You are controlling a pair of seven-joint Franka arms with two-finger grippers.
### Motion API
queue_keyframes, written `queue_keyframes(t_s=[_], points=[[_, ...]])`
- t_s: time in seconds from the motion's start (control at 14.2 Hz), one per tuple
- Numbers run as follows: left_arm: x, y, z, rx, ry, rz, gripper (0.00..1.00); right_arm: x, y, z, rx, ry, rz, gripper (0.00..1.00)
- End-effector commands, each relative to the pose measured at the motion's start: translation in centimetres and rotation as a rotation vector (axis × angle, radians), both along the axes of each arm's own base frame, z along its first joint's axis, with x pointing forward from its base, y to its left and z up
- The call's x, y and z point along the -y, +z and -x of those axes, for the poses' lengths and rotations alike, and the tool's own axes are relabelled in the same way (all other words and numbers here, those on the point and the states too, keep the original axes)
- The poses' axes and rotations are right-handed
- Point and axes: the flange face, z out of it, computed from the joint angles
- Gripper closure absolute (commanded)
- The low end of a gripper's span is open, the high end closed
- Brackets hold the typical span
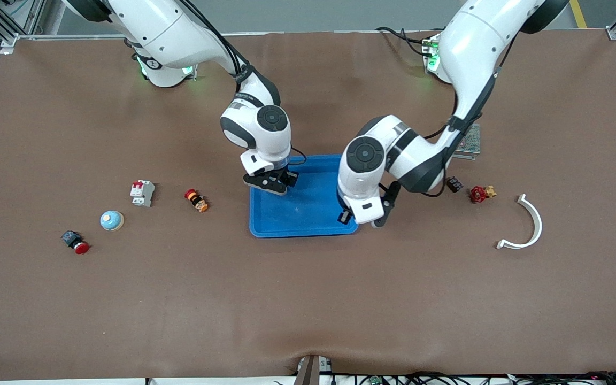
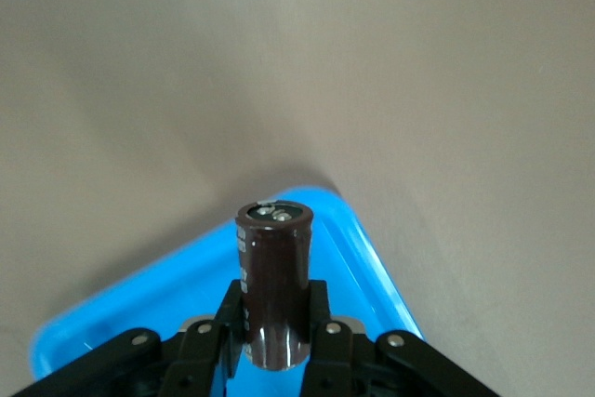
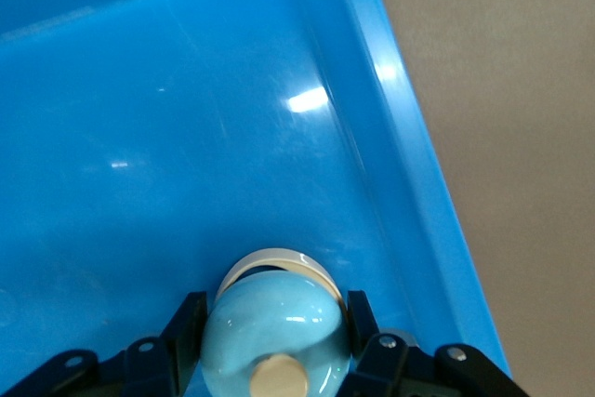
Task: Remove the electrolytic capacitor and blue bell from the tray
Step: 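Grasp the second bell with the right gripper while the left gripper grasps the capacitor, then carry the bell beside the first bell while the left gripper carries the capacitor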
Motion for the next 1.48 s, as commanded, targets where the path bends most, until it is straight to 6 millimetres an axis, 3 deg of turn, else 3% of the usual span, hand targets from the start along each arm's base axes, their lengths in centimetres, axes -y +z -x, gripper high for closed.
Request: queue_keyframes(t_s=[0.0,0.21,0.42,0.56,0.77,0.91,1.27,1.41], points=[[-3.7,2.6,-0.1,-0.011,-0.064,-0.039,1.00,1.2,2.9,-2.3,0.026,-0.032,0.020,1.00],[-9.6,1.5,-0.7,-0.085,-0.129,-0.088,1.00,3.1,6.8,-4.9,-0.018,-0.003,0.023,1.00],[-14.6,-0.2,-1.5,-0.136,-0.142,-0.100,1.00,8.2,10.5,-8.0,-0.066,0.068,0.027,1.00],[-18.2,-2.0,-2.0,-0.178,-0.160,-0.100,1.00,12.3,11.9,-9.9,-0.097,0.124,0.043,1.00],[-22.4,-3.4,-2.9,-0.213,-0.176,-0.090,1.00,19.3,11.7,-13.0,-0.116,0.175,0.043,1.00],[-25.7,-4.4,-3.3,-0.234,-0.204,-0.087,1.00,22.7,11.5,-14.2,-0.120,0.192,0.039,1.00],[-33.4,-6.2,-4.3,-0.271,-0.290,-0.045,1.00,29.9,8.2,-14.8,-0.072,0.262,-0.005,1.00],[-36.5,-7.2,-4.2,-0.281,-0.331,-0.067,1.00,32.0,7.4,-14.8,-0.062,0.295,-0.003,1.00]])
